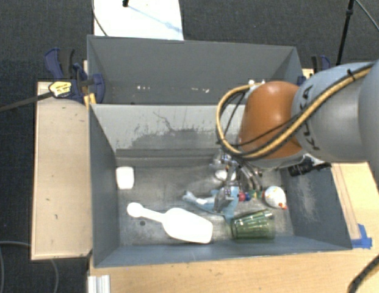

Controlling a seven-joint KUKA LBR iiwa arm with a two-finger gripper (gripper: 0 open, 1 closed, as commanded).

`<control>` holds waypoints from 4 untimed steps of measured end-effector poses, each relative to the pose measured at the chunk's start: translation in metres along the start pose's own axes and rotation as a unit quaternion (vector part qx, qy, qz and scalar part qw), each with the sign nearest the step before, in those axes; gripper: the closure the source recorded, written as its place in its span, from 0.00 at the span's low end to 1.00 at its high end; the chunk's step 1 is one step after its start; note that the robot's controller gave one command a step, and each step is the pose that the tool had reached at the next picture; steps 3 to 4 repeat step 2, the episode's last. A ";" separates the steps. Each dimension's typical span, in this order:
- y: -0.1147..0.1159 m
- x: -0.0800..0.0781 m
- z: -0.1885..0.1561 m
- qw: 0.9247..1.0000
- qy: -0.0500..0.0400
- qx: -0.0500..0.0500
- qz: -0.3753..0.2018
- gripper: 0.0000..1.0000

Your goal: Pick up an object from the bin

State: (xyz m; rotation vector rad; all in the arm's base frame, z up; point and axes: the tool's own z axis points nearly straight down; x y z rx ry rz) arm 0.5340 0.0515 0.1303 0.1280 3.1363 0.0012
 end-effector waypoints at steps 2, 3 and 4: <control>-0.003 0.013 0.057 0.997 -0.002 -0.001 0.083 1.00; -0.003 0.013 0.057 0.997 -0.002 -0.001 0.083 1.00; -0.003 0.013 0.057 0.997 -0.002 -0.001 0.083 1.00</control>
Offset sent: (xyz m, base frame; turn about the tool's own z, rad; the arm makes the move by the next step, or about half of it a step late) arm -0.0157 -0.0026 -0.0603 0.1663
